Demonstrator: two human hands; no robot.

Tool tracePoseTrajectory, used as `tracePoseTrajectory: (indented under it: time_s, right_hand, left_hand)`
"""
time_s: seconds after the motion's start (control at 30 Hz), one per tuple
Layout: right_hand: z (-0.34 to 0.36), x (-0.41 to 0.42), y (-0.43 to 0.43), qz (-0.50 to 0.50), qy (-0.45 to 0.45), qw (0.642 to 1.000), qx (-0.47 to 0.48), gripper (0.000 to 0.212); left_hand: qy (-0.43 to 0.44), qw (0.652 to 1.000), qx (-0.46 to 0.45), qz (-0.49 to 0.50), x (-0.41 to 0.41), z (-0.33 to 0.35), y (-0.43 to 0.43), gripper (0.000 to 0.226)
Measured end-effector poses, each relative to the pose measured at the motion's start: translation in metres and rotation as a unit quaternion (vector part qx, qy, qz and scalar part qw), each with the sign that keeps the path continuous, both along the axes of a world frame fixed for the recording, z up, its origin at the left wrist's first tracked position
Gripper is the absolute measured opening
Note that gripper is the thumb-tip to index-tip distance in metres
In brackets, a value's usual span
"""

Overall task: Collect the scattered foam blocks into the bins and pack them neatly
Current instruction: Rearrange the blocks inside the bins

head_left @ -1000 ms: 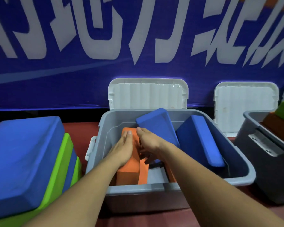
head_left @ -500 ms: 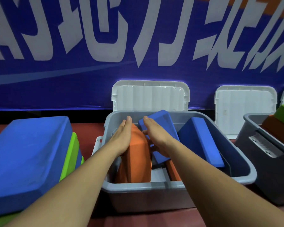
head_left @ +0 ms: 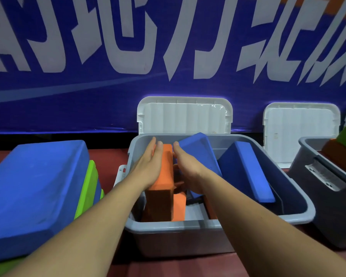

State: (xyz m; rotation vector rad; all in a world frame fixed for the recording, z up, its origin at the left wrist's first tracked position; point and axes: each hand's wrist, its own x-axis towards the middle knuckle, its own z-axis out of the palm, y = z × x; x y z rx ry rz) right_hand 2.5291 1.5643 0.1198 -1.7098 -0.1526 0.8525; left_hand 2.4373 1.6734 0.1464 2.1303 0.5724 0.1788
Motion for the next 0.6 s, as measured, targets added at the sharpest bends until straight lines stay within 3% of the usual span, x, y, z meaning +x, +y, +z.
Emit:
tracePoseTrajectory:
  time_s: [0.17, 0.4, 0.6]
  right_hand:
    - [-0.003, -0.001, 0.002, 0.006, -0.043, 0.999, 0.000, 0.072]
    - [-0.018, 0.009, -0.003, 0.025, -0.251, 0.968, -0.016, 0.055]
    - [-0.033, 0.016, -0.009, 0.055, -0.280, 0.956, -0.063, 0.056]
  left_hand:
    - [0.024, 0.999, 0.029, -0.018, 0.015, -0.027, 0.008, 0.056]
    - [0.013, 0.997, 0.077, -0.020, 0.039, -0.037, 0.003, 0.053]
    - [-0.002, 0.997, 0.082, 0.001, 0.049, -0.044, 0.010, 0.055]
